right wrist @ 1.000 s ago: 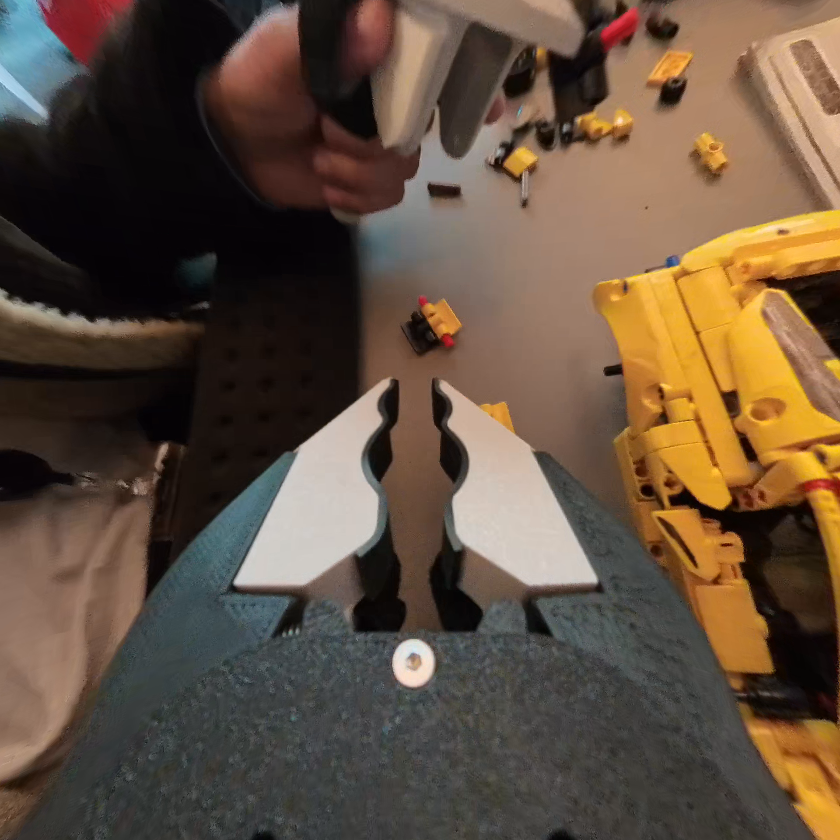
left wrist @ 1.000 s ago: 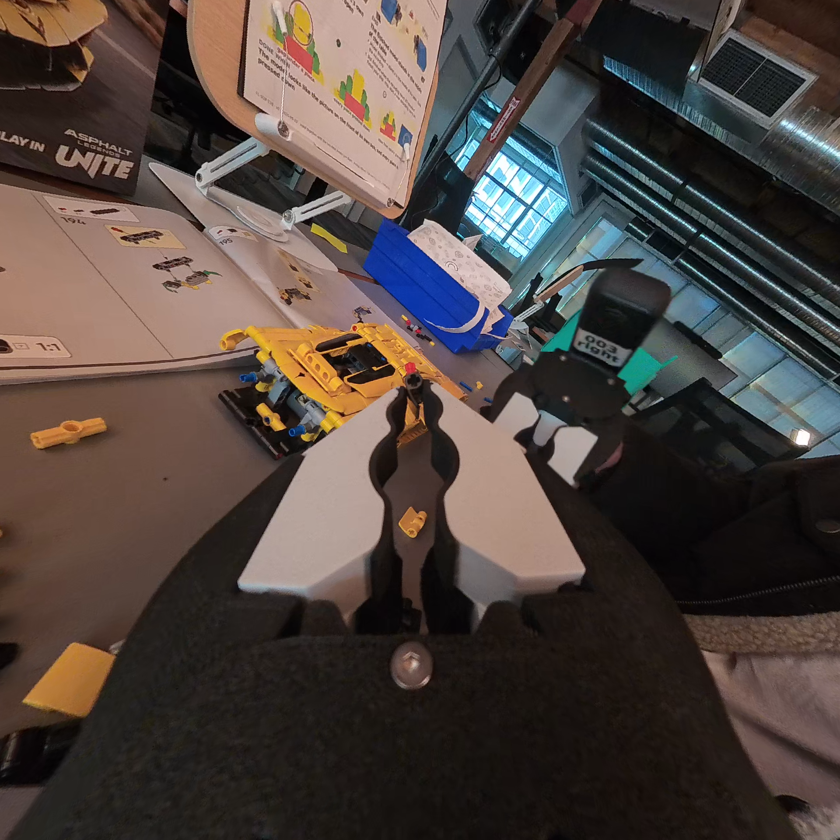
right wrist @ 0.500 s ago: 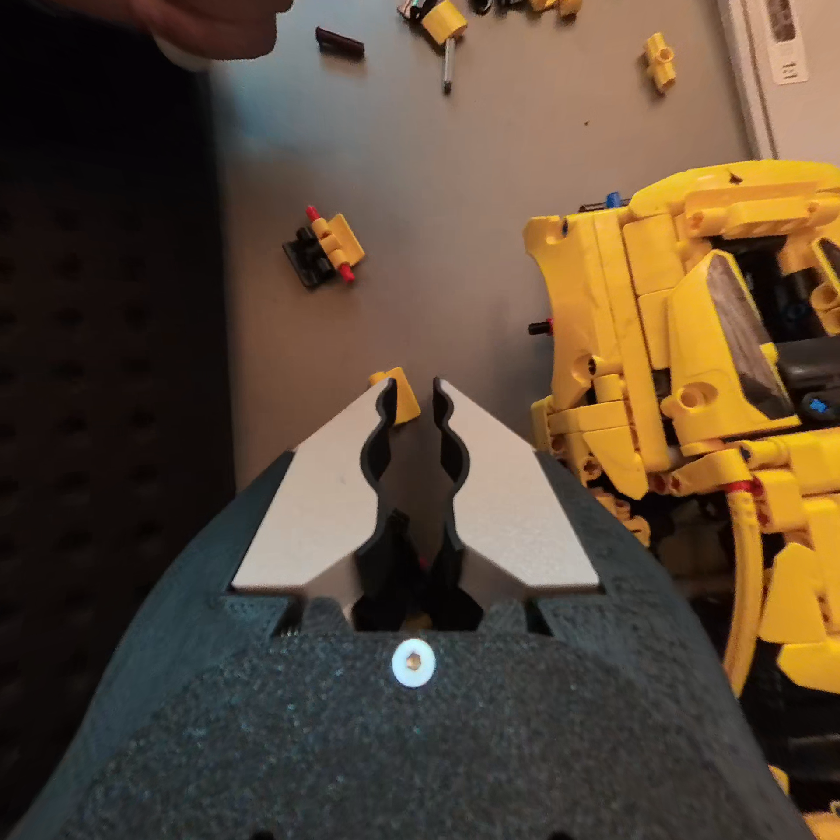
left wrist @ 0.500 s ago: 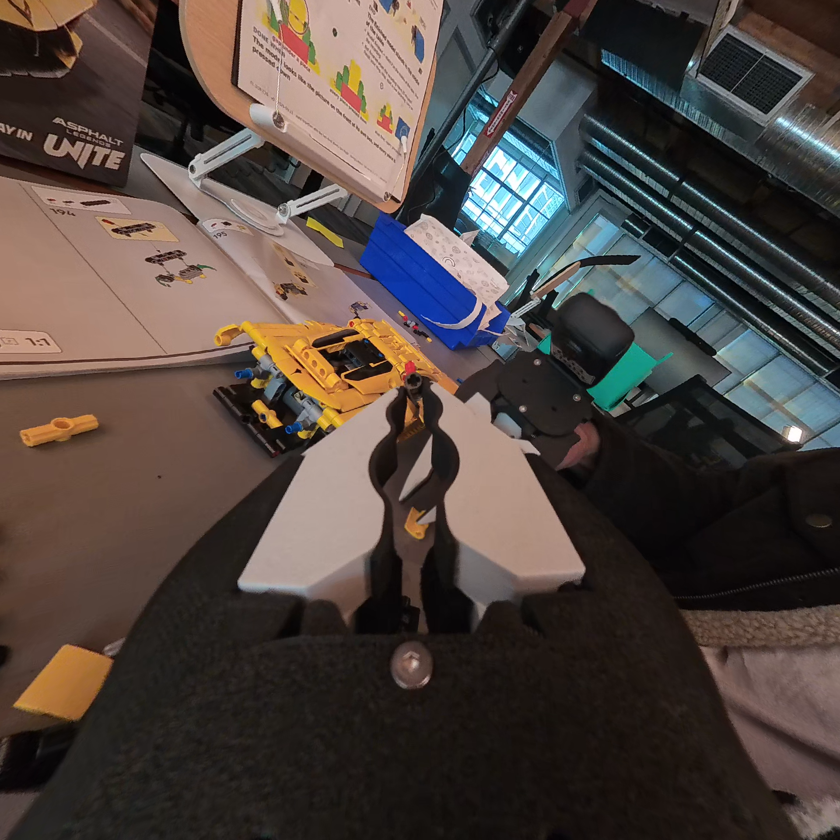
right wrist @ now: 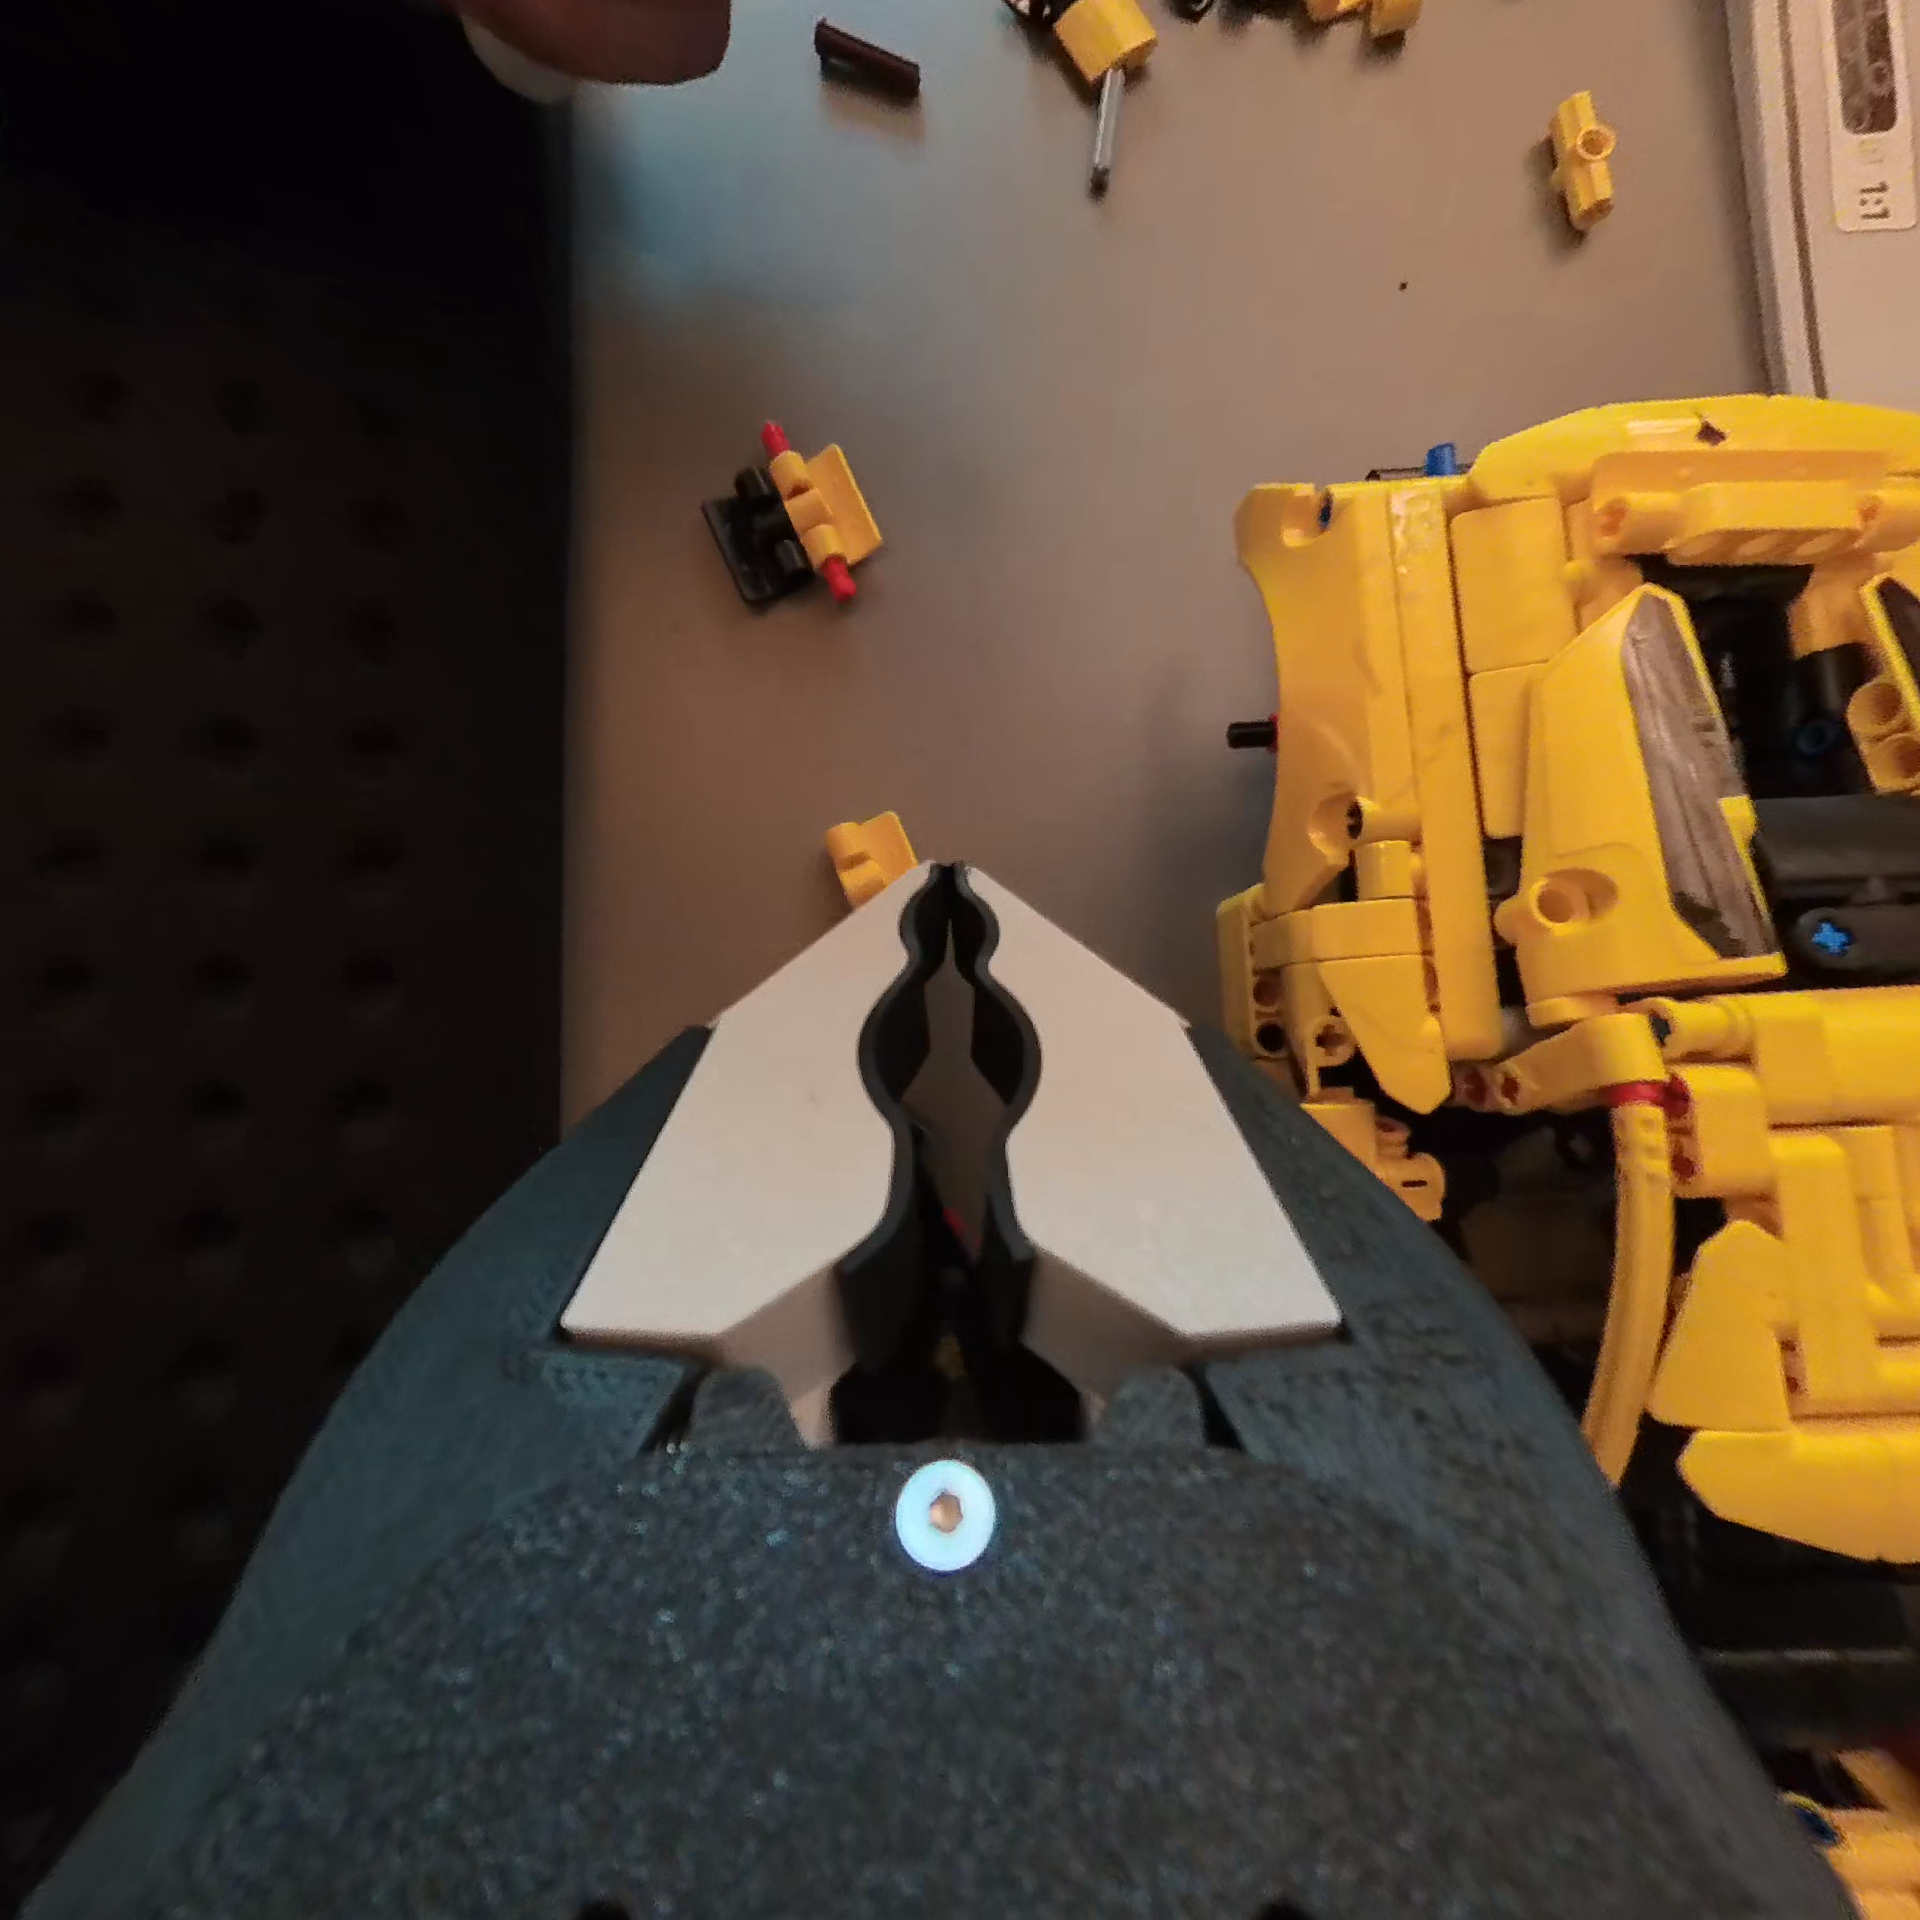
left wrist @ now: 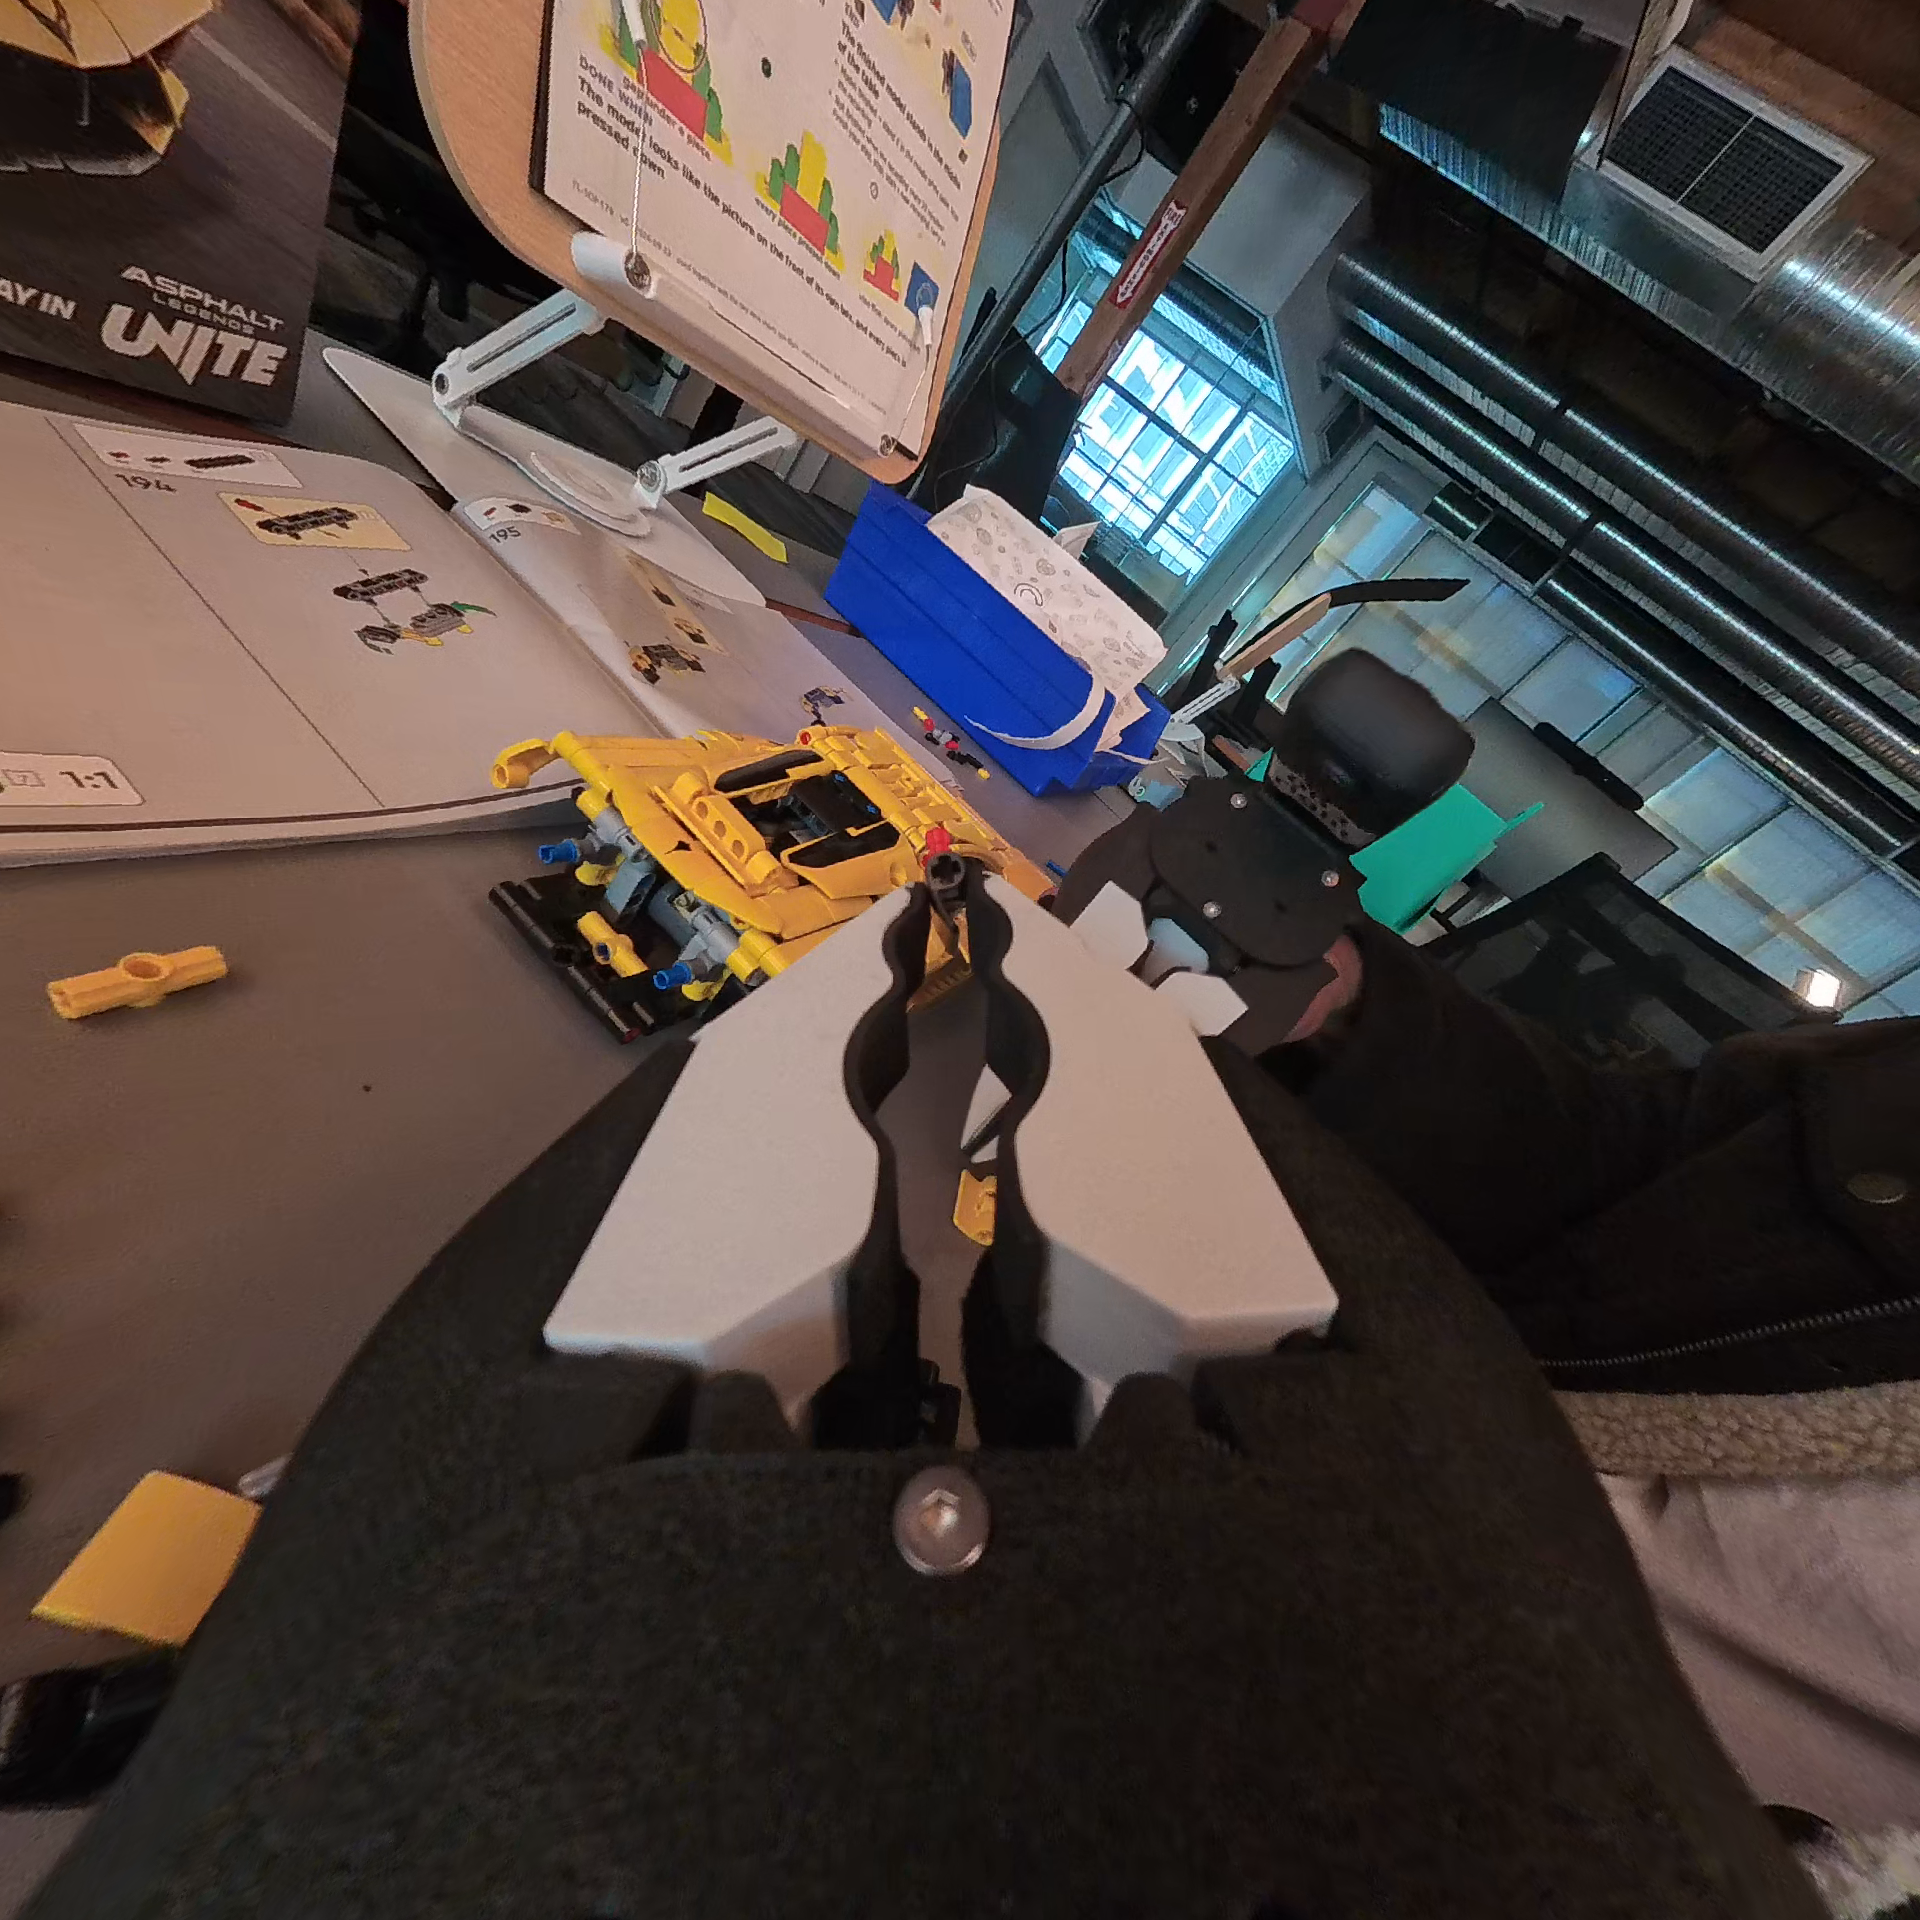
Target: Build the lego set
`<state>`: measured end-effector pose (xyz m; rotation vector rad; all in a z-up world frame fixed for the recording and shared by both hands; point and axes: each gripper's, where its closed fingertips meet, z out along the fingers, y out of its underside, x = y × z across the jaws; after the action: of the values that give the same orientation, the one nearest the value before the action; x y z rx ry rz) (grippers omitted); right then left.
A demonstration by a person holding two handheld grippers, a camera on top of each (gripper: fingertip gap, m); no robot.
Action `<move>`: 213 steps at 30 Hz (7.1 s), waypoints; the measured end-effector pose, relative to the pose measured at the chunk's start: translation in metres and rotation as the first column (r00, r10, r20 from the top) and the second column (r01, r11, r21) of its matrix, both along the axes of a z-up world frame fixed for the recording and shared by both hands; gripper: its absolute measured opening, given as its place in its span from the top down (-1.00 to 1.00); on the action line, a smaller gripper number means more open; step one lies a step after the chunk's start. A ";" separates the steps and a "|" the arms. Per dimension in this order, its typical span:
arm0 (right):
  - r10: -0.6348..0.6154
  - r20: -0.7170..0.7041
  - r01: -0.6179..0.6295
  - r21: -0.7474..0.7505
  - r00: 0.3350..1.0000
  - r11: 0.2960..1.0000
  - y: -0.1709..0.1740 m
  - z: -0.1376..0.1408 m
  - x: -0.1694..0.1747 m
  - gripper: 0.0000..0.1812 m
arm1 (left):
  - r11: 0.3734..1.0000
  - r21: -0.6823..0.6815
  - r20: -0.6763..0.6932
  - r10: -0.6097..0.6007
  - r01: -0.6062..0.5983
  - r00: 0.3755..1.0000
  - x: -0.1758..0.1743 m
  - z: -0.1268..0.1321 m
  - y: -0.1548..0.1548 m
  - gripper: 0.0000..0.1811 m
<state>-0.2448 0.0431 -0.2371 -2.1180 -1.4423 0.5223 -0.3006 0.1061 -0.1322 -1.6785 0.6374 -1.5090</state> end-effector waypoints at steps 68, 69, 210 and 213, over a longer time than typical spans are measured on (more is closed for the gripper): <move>0.284 0.051 -0.283 -0.032 0.957 0.959 -0.028 -0.005 -0.053 0.84 | 1.000 -0.003 -0.008 -0.008 0.008 1.000 0.001 -0.002 -0.001 0.93; 0.260 0.058 -0.260 -0.015 0.964 0.966 -0.025 -0.005 -0.051 0.84 | 1.000 -0.002 -0.008 -0.008 0.008 1.000 0.001 -0.002 -0.001 0.93; -0.036 -0.561 -0.214 -0.374 0.827 0.902 -0.035 0.106 -0.027 0.94 | 0.856 0.220 -0.080 -0.463 0.468 0.883 0.037 0.008 -0.100 0.94; -0.036 -0.598 -0.116 -0.214 0.801 0.970 -0.017 0.121 -0.028 0.73 | 0.911 0.174 0.013 -0.382 0.374 0.924 0.035 0.018 -0.079 0.94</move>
<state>-0.2724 0.0264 -0.1163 -1.8332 -1.0878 1.3115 -0.2660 0.0275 -0.1138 -1.4407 1.0842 -1.7002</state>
